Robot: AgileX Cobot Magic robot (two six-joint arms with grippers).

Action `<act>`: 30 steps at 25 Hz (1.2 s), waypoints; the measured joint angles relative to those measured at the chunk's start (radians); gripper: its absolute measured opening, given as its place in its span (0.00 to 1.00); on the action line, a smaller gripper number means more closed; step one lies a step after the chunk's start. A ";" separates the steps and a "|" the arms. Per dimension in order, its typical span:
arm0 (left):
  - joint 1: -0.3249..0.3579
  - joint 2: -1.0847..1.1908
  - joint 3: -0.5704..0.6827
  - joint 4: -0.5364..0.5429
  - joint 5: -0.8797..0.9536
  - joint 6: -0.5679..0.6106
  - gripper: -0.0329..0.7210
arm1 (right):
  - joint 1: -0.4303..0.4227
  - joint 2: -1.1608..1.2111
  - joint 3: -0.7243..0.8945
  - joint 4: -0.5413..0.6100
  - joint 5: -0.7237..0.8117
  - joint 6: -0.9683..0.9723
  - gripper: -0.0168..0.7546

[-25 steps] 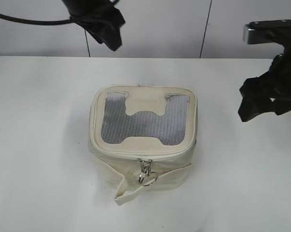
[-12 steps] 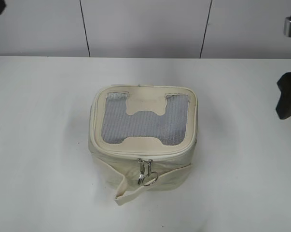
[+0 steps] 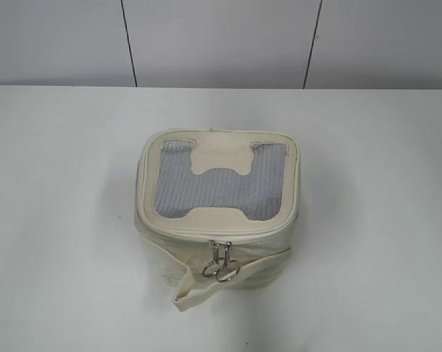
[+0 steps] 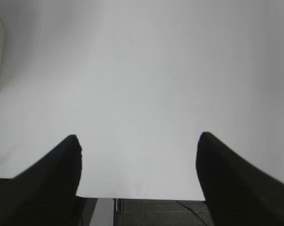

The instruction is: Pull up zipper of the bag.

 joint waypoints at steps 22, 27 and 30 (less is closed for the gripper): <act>0.000 -0.966 0.499 -0.061 -0.107 0.015 0.49 | 0.000 -1.054 0.460 0.012 -0.023 -0.092 0.79; 0.000 -0.966 0.499 -0.075 -0.109 0.044 0.49 | 0.000 -1.076 0.462 0.050 -0.029 -0.157 0.76; 0.000 -0.966 0.499 -0.088 -0.110 0.059 0.49 | 0.000 -1.076 0.462 0.069 -0.031 -0.174 0.72</act>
